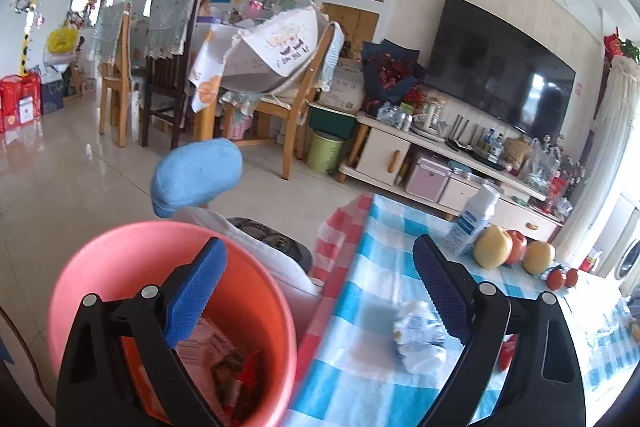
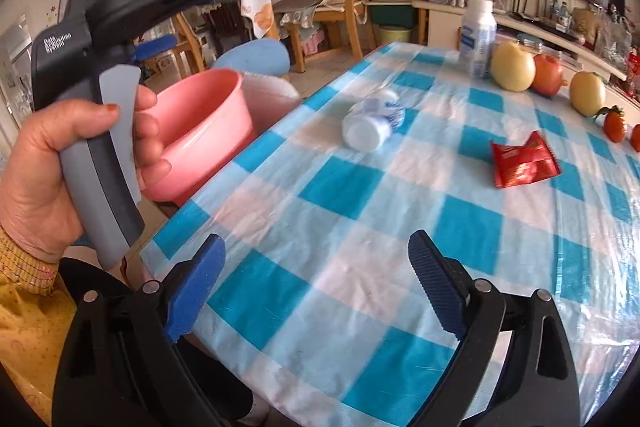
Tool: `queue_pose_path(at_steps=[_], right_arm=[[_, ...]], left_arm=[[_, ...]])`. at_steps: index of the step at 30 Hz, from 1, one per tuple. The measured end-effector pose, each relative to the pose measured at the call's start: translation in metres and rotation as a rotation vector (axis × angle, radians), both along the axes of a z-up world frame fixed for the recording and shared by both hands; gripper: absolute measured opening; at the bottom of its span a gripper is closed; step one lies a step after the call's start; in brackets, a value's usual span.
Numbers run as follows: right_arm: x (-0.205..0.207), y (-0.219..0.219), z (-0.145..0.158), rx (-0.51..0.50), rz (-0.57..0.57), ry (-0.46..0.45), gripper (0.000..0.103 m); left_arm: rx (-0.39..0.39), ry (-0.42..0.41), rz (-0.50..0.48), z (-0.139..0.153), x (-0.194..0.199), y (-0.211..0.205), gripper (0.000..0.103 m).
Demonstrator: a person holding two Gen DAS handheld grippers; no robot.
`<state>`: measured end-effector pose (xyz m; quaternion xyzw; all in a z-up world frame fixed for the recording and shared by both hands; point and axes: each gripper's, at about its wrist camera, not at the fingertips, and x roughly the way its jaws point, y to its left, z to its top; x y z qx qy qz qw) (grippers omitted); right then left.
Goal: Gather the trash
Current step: 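Move both tools back over the table toward the white bottle and red wrapper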
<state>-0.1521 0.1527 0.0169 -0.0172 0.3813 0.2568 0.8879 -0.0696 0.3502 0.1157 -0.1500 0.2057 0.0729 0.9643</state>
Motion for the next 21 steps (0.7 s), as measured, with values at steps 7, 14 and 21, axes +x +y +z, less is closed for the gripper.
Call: queue_pose_path(at_steps=[7,14,21], right_arm=[[-0.006,-0.034,0.018,0.019,-0.052,-0.05,0.094],[-0.012,-0.065,0.036,0.019,-0.102,-0.106,0.094],[-0.013,-0.092,0.048,0.011,-0.137,-0.143,0.094]], left_arm=[[0.04,0.039,-0.013,-0.004,0.007,-0.024,0.093],[0.085,0.121,-0.062,-0.014,0.017,-0.049,0.093],[0.087,0.164,-0.113,-0.023,0.021,-0.077,0.093]])
